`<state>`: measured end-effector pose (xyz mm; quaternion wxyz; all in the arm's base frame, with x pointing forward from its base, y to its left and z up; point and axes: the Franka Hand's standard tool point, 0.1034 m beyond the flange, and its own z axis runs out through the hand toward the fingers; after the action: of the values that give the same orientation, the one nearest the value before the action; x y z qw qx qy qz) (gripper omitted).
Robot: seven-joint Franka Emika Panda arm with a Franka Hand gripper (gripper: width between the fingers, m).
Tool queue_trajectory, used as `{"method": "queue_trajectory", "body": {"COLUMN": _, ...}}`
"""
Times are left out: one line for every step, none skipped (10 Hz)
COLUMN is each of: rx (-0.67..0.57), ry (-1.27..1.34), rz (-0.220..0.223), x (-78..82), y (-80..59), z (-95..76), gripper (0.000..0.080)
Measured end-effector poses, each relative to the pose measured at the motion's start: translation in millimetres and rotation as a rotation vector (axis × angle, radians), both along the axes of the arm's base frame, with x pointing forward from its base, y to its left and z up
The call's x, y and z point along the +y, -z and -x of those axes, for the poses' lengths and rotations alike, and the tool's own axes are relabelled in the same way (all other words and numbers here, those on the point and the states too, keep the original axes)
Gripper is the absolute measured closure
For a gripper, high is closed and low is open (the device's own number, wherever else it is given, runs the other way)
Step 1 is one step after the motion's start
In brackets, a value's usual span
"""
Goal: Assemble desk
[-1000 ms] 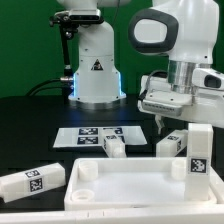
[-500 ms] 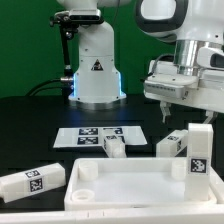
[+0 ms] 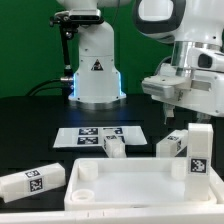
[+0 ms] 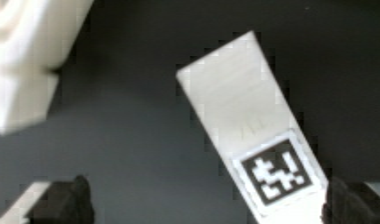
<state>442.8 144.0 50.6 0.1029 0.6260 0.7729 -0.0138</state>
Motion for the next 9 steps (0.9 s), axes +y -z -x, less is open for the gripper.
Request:
{"method": "queue_trajectory", "body": {"rx": -0.028, "ry": 0.235, "rz": -0.035, "x": 0.5, "y": 2.3, "z": 4.0, "gripper": 0.0150}}
{"method": "queue_trajectory", "body": {"rx": -0.040, "ry": 0.400, "rz": -0.047, "x": 6.5, "y": 6.2, "z": 11.0, "gripper": 0.0150}}
{"method": "queue_trajectory", "body": {"rx": -0.038, "ry": 0.486, "rz": -0.049, "x": 6.6, "y": 6.9, "z": 11.9, "gripper": 0.0150}}
{"method": "queue_trajectory", "body": {"rx": -0.038, "ry": 0.532, "rz": -0.060, "x": 5.4, "y": 6.4, "z": 10.5, "gripper": 0.0150}}
{"method": "queue_trajectory", "body": {"rx": -0.047, "ry": 0.617, "rz": -0.074, "x": 7.4, "y": 6.6, "z": 11.0, "gripper": 0.0150}}
{"method": "queue_trajectory", "body": {"rx": -0.052, "ry": 0.671, "rz": -0.082, "x": 8.2, "y": 6.8, "z": 11.2, "gripper": 0.0150}}
{"method": "queue_trajectory", "body": {"rx": -0.058, "ry": 0.755, "rz": -0.095, "x": 8.8, "y": 6.8, "z": 11.3, "gripper": 0.0150}}
{"method": "queue_trajectory", "body": {"rx": -0.060, "ry": 0.838, "rz": -0.102, "x": 7.2, "y": 6.5, "z": 10.6, "gripper": 0.0150}}
{"method": "queue_trajectory", "body": {"rx": -0.050, "ry": 1.051, "rz": -0.094, "x": -0.9, "y": 3.7, "z": 6.9, "gripper": 0.0150}}
